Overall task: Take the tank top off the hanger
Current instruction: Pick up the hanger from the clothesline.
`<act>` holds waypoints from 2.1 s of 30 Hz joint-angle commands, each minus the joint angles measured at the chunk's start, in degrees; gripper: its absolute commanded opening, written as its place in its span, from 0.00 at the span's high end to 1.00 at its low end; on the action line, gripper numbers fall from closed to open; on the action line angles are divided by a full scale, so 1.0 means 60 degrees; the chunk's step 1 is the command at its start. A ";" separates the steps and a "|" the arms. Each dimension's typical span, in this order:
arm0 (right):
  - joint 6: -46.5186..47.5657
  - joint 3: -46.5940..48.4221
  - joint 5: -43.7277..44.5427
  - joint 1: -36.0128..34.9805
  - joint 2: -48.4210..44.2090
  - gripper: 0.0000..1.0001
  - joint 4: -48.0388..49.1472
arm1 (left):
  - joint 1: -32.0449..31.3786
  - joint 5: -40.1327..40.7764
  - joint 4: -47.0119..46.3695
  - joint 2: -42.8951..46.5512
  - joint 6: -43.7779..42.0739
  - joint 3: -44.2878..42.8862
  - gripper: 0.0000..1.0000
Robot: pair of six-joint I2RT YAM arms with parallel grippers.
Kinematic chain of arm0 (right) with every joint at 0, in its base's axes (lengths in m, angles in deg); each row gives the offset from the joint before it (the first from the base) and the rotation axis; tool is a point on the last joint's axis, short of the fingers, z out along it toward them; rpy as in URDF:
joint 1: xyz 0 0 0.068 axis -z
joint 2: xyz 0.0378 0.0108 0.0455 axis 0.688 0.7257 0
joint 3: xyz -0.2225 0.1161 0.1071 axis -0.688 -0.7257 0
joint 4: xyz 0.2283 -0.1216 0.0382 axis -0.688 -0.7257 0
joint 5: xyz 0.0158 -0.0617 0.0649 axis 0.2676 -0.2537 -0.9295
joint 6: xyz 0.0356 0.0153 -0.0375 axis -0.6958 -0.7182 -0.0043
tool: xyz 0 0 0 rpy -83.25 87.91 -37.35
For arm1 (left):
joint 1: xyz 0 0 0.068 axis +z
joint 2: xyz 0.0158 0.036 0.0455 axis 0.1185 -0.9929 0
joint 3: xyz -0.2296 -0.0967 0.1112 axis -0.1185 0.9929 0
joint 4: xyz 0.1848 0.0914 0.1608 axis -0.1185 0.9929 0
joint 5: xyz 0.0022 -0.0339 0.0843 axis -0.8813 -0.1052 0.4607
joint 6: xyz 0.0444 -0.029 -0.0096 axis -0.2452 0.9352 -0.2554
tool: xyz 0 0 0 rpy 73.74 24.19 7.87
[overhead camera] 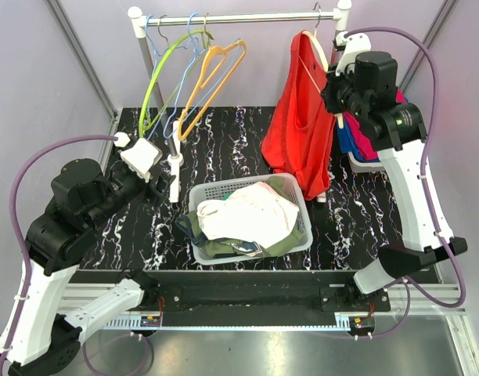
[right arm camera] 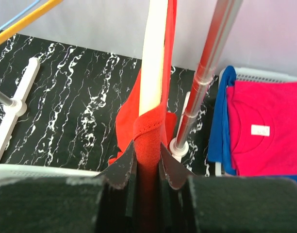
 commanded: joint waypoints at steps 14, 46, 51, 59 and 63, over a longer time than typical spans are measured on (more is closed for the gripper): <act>-0.0053 0.0337 -0.0712 0.0036 -0.0616 1.00 0.1735 | 0.0202 -0.0186 -0.0389 0.0012 0.0147 -0.0233 0.20; -0.0684 0.1253 -0.1871 0.0036 -0.1778 1.00 0.0283 | 0.0538 -0.0860 -0.0228 -0.0120 0.0440 -0.0629 0.20; -0.0977 0.1654 -0.2206 0.0050 -0.1908 1.00 0.0269 | 0.0539 -0.0831 -0.0228 -0.0091 0.0411 -0.0644 0.20; -0.1621 -0.0307 -0.3744 0.0050 -0.3548 1.00 -0.0740 | 0.0539 -0.0933 -0.0213 -0.0105 0.0454 -0.0731 0.20; -0.1637 -0.1932 -0.4169 0.0050 -0.4658 1.00 -0.1401 | 0.0539 -0.1021 -0.0198 -0.0134 0.0499 -0.0790 0.20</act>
